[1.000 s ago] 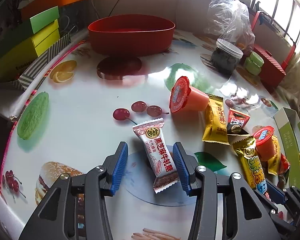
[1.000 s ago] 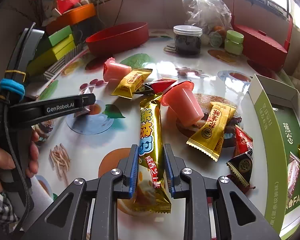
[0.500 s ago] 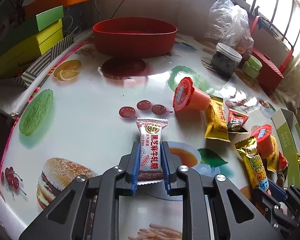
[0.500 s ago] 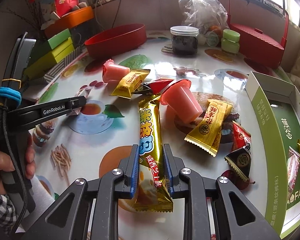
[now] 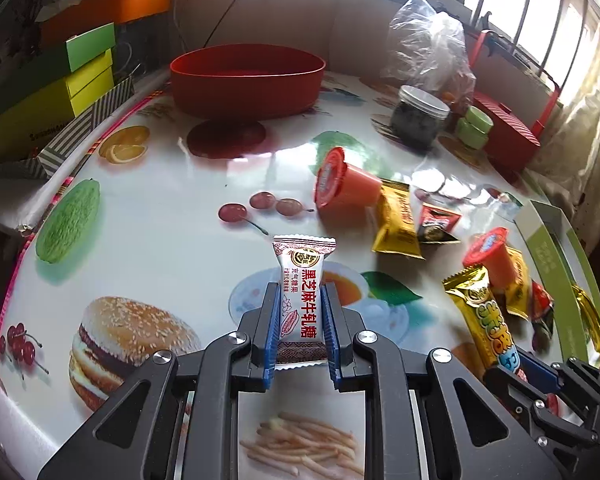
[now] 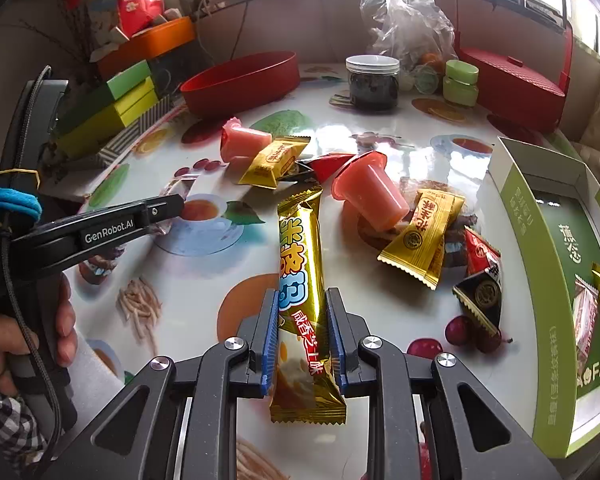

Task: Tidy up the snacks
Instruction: 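Carry both snacks into the green box and open both tools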

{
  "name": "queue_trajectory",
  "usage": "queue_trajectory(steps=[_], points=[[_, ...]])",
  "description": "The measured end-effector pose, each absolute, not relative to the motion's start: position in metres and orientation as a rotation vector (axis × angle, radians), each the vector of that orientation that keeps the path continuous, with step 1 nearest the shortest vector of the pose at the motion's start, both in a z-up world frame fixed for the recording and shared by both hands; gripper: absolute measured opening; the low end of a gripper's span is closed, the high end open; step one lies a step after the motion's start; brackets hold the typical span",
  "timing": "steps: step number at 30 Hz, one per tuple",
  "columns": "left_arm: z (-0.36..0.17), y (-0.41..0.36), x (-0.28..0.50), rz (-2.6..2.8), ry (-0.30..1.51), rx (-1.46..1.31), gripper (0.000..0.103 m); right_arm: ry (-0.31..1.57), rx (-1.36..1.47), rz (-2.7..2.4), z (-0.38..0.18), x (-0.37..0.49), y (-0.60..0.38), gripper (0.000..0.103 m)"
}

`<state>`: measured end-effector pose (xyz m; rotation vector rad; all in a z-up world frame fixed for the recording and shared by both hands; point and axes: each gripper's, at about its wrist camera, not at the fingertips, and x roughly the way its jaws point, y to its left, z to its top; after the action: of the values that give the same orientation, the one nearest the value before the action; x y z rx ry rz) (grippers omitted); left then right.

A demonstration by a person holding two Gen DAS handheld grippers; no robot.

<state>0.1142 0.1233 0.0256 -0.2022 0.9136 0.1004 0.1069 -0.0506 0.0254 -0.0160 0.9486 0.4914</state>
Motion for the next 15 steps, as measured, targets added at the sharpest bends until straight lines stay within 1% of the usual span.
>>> queue_trajectory(steps=[15], points=[[0.042,0.091,0.095,0.025,0.894,-0.156,0.021,0.91,0.008,0.474,0.041,0.089,-0.068,0.022]])
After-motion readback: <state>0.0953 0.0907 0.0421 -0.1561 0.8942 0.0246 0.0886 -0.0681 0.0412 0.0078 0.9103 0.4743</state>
